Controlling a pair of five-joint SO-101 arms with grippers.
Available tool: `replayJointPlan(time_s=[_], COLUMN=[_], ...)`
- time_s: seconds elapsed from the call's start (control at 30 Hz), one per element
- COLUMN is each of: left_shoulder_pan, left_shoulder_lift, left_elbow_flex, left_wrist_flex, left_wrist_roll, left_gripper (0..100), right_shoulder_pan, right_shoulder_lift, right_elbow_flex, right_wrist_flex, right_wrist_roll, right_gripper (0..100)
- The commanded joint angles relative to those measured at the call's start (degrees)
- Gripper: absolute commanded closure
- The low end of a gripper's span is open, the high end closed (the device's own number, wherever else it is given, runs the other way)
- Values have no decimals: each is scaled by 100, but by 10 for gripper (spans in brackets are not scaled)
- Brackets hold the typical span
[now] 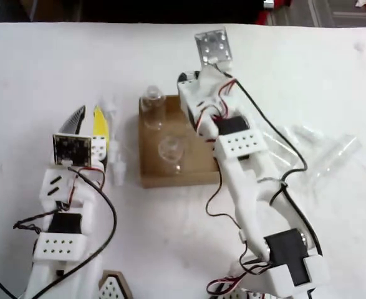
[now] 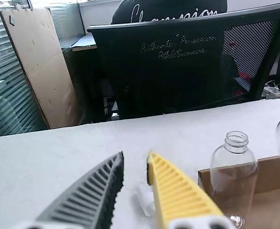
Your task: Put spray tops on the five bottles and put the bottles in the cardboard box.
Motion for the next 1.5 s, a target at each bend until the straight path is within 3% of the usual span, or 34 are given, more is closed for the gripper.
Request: replayJointPlan(time_s=[0.0,0.2,0.53,1.17,1.33,1.47], left_shoulder_pan=[48,48,48,48,48,48], left_shoulder_lift=[13,13,13,13,13,13], left_elbow_flex=[-79,-88,-88,-88,-88,-88], left_wrist_flex=[-185,-185,-185,-185,-185,-185], left_wrist_roll=[-53,-53,-62,-62,-62,-62], left_gripper=[920,920,920,920,920,919], right_shoulder_pan=[31,-57,-198,-259,-198,-224], right_shoulder_lift=[-277,-268,-215,84,646,875], right_elbow_flex=[396,941,2391,2391,2382,2374], right_wrist_flex=[-1095,-1991,-4479,-4602,-5613,-5719], right_wrist_roll=[62,62,97,62,62,105], right_gripper=[982,982,982,982,982,982])
